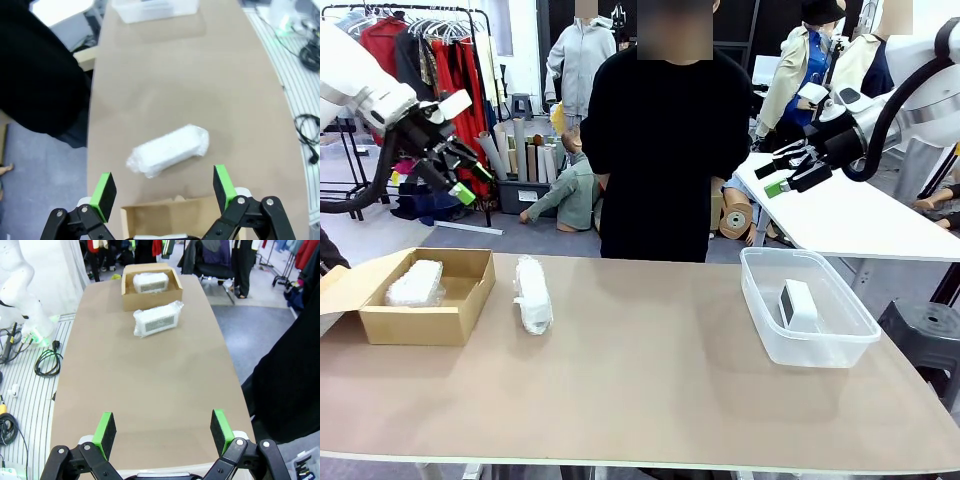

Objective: Separate and place wrapped and unwrapped clocks.
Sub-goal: Pick up the Digital clock indicated by the person.

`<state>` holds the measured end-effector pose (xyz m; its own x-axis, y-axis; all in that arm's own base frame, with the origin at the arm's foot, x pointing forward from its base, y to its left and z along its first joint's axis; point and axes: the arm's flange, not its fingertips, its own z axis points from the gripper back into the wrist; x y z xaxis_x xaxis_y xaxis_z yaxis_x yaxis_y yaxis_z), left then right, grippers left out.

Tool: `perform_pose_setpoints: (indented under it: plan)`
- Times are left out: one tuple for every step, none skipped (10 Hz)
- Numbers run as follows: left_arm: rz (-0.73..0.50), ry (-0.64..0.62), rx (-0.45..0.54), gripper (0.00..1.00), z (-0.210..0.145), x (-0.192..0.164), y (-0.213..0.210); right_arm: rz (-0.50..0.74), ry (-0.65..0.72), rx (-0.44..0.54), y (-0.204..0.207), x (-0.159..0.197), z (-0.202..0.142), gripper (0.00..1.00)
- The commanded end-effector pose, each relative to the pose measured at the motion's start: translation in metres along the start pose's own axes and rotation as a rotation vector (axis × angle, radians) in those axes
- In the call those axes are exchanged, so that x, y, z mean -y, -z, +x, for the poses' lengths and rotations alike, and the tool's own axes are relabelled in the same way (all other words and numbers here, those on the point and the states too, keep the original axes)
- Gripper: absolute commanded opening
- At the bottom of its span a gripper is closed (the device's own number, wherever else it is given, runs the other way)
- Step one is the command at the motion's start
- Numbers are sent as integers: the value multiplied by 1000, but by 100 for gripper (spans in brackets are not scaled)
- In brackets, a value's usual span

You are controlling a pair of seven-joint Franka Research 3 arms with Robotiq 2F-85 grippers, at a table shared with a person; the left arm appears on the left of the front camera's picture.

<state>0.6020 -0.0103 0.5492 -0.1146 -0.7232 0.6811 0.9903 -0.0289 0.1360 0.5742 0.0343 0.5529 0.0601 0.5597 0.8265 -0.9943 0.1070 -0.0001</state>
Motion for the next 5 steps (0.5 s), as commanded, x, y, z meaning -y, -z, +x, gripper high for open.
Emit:
perform_pose_setpoints:
  plan:
    - [119,-71,53,100,5,-9,0,-5,-4,1,-1,0,2,100]
    - [138,-89,52,100,9,-10,2,-5,-4,1,-1,0,2,100]
    - [183,-143,48,100,11,-12,5,-5,-4,1,-1,0,2,100]
    - [219,-172,49,100,11,-14,7,-5,-4,1,-1,0,2,100]
    - [195,-170,47,100,11,-15,11,-5,-4,1,-1,0,2,100]
